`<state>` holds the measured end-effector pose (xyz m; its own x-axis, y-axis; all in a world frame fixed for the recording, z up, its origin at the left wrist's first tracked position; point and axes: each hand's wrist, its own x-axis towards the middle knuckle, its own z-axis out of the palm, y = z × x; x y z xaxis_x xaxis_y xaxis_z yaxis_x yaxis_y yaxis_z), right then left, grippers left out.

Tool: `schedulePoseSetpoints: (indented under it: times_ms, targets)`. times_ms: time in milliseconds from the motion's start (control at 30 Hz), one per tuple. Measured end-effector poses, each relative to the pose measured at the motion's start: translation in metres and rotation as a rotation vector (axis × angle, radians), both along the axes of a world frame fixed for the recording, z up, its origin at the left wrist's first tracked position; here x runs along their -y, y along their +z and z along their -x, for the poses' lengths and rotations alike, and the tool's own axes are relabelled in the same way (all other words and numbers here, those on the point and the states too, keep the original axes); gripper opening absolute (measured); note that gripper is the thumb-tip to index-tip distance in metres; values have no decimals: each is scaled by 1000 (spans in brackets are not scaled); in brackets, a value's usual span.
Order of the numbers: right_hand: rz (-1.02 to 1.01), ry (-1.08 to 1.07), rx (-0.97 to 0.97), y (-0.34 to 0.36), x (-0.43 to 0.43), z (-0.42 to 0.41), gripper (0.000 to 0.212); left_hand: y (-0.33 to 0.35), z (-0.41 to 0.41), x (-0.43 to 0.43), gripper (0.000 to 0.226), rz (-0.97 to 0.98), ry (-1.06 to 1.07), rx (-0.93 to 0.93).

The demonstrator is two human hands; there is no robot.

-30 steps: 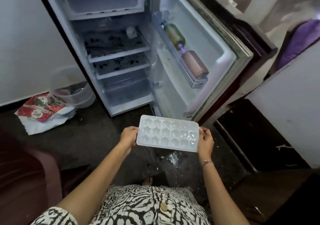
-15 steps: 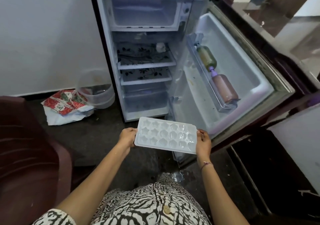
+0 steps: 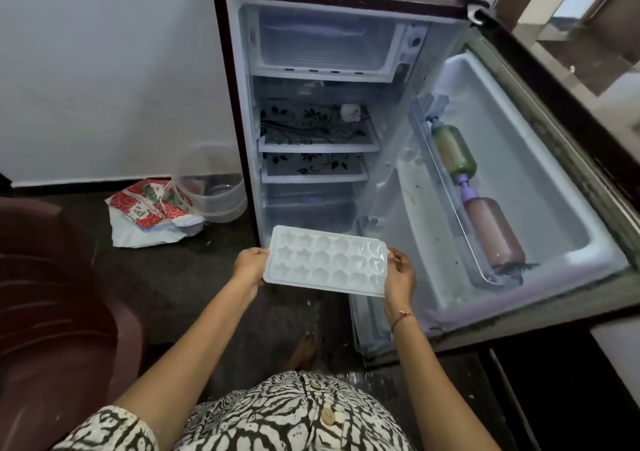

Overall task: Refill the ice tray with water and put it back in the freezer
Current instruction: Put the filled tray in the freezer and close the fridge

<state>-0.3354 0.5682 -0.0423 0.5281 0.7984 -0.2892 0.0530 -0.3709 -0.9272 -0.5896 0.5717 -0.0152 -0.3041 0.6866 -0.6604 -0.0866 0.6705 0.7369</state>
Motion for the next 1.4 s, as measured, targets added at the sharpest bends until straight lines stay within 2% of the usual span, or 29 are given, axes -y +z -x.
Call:
schedulePoseSetpoints:
  times_ms: [267,500,700,967,1133,1400]
  targets:
    - [-27,-3,-29,10,-89,16,18,16,12,-74,18,-35,40,-48]
    - [-84,4,-173,28,-166,22,22,34,17,-138,14,-100,72,-21]
    - [-131,-10,-247,45,-216,29,30,51,19,-185,20,-140,125,-16]
    - [-212,-75,-254,78,-278,39,29,74,23,-242,6,-199,191,40]
    - [-259,-61,-233,95,-324,43,29,82,25,-289,16,-272,203,19]
    - [-248,-31,-206,105,-407,47,30,93,28,-369,3,-341,180,-61]
